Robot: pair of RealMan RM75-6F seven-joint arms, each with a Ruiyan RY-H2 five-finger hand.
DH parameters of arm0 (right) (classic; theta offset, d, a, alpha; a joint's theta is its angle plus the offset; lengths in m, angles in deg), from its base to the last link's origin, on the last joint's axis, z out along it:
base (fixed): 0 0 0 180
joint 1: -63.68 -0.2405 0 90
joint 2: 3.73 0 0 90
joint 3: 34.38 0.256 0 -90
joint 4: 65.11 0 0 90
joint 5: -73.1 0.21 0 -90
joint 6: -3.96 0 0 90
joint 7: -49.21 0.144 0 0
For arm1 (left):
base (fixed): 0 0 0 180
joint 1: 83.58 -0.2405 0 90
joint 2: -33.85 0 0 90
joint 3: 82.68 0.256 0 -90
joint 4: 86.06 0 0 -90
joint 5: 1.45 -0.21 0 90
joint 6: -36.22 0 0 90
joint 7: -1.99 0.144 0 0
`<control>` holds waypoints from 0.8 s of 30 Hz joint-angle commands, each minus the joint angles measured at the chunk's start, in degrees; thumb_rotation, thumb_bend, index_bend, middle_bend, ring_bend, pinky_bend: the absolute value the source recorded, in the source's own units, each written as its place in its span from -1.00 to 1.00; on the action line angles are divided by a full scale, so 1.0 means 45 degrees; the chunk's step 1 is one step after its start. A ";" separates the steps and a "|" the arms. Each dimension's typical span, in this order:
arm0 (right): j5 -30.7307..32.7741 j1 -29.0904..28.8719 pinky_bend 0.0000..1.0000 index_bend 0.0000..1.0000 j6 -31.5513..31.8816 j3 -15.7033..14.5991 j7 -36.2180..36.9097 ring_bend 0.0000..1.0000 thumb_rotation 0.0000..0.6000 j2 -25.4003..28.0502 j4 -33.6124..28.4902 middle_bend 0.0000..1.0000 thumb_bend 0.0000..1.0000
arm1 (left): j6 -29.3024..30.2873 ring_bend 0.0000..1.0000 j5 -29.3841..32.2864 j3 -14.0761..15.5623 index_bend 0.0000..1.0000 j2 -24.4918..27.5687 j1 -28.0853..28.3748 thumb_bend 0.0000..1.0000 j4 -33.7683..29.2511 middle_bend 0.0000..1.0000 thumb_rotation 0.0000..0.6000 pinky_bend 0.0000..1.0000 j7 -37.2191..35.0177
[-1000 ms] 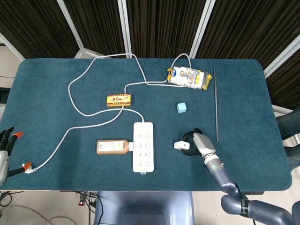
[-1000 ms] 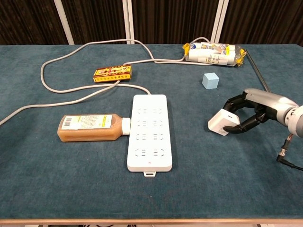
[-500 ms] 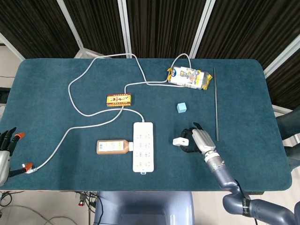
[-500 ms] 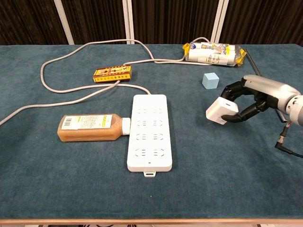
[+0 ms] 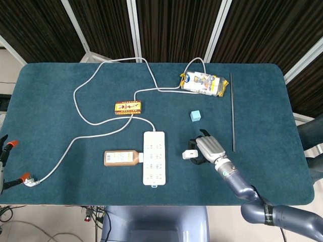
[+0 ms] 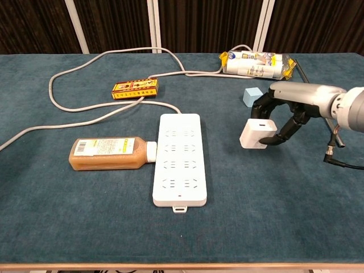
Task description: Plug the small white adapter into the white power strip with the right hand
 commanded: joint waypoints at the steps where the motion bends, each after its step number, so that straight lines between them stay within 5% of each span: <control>1: 0.2855 -0.1043 -1.00 0.47 0.0263 0.0518 -0.2048 -0.33 1.00 -0.0069 -0.0849 0.10 0.17 | 0.0018 -1.00 0.0059 -0.0045 -0.63 -0.0016 -0.0028 -0.82 0.0001 -1.00 1.00 -1.00 -0.0091; 13: 0.8283 -0.3585 -1.00 0.48 0.1486 0.0785 -0.5542 -0.33 1.00 -0.0217 -0.1969 0.11 0.17 | -0.0073 -1.00 0.0087 -0.0066 -0.64 0.0105 -0.0017 -0.82 0.0015 -1.00 1.00 -1.00 -0.0335; 24: 0.9619 -0.4667 -1.00 0.48 0.2171 0.1237 -0.5609 -0.33 1.00 -0.0796 -0.1747 0.12 0.18 | -0.0150 -1.00 0.0044 -0.0045 -0.63 0.0099 0.0019 -0.82 0.0055 -1.00 1.00 -1.00 -0.0375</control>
